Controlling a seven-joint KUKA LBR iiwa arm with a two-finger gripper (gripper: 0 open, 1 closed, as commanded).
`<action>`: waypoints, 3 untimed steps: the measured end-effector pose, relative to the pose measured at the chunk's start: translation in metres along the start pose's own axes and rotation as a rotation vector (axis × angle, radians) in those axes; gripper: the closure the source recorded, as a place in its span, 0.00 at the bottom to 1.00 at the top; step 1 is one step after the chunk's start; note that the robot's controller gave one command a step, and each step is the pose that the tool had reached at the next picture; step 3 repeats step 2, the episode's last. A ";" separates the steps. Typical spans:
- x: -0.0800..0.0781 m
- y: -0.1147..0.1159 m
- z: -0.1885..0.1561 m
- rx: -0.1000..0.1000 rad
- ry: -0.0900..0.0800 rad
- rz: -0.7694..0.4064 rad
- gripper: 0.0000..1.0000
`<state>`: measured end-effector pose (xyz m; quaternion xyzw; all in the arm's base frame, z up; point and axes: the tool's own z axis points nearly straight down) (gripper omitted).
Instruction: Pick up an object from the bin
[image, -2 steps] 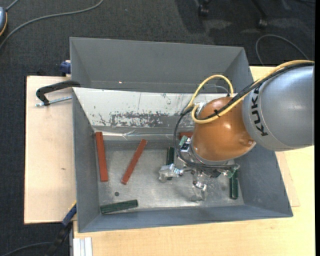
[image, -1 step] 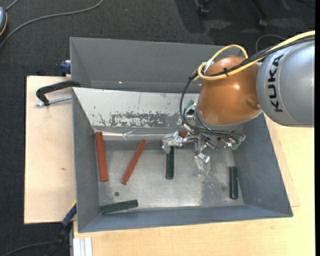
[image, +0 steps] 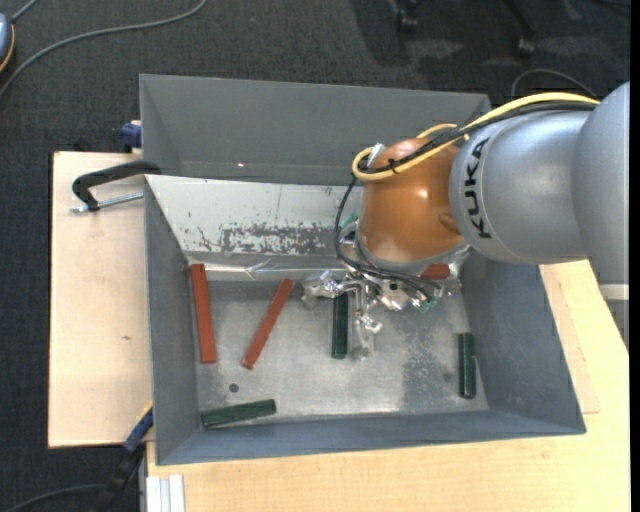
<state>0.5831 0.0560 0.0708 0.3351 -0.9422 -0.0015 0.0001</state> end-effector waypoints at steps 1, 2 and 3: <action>-0.001 -0.001 -0.004 0.003 -0.004 0.000 1.00; 0.034 -0.025 -0.161 0.012 -0.012 0.017 1.00; 0.034 -0.025 -0.161 0.012 -0.012 0.017 1.00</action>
Offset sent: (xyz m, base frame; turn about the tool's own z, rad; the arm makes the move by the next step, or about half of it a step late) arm 0.0000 0.0000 0.0000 0.0000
